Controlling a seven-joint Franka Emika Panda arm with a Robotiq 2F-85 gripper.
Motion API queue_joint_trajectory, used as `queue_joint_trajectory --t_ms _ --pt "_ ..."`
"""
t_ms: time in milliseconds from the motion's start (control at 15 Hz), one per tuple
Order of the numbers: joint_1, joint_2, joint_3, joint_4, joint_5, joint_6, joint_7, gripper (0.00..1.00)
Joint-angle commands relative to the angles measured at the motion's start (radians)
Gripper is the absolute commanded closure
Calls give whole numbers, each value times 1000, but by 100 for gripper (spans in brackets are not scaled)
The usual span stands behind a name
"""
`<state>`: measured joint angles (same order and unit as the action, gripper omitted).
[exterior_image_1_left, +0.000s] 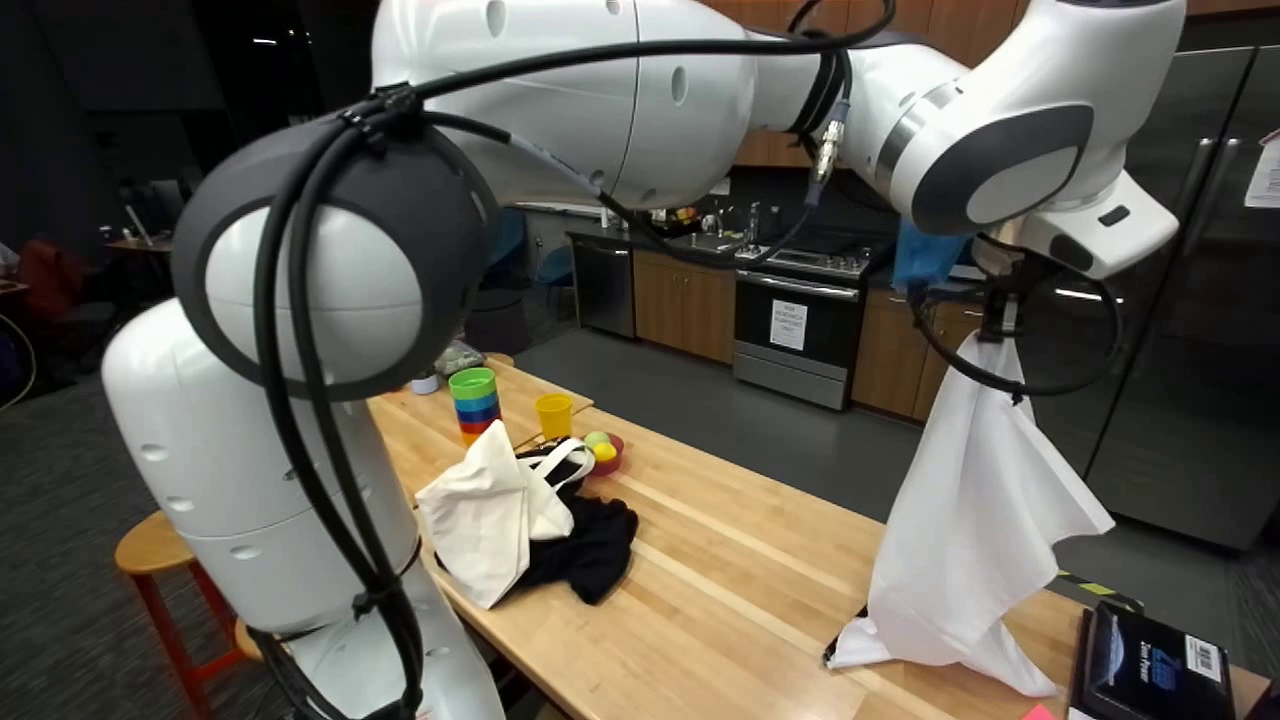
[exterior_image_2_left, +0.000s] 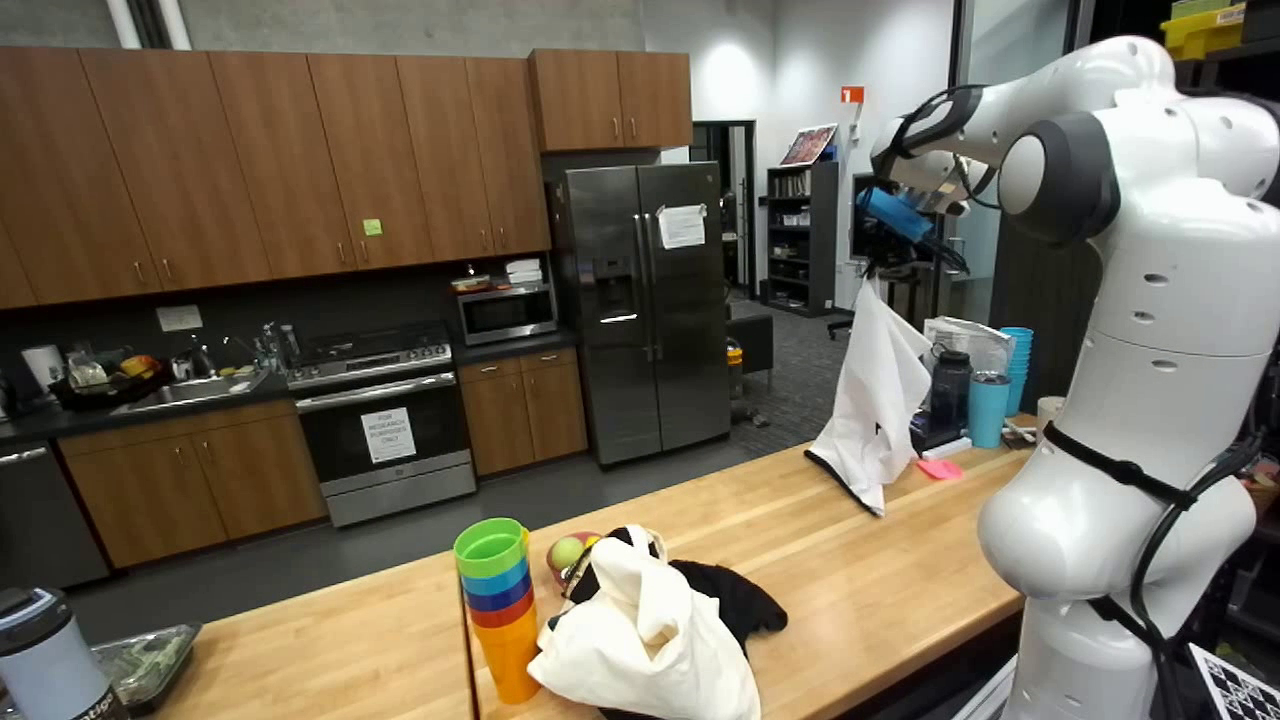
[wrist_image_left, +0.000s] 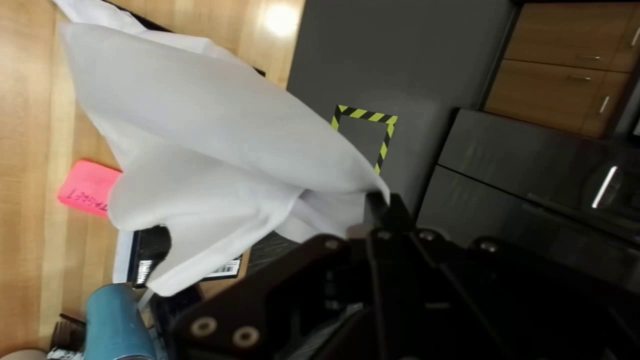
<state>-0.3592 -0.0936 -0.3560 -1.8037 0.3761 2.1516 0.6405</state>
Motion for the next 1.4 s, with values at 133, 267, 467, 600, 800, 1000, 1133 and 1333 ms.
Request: queue_joint_trajectory --t_ms 133,267,467,600,800,1000,1133,1333 --pt "31 37 22 157 53 -26 83 100" --pt "41 56 24 224 77 -51 112 100" --pt "51 64 32 286 99 -58 130 100" --pt "57 68 37 315 119 -49 115 100" --pt "64 81 42 348 162 -57 85 100" --pt "70 86 51 355 181 -79 49 100" --pt "67 90 49 359 204 -137 11 100" --pt "53 83 37 340 265 -293 -66 100"
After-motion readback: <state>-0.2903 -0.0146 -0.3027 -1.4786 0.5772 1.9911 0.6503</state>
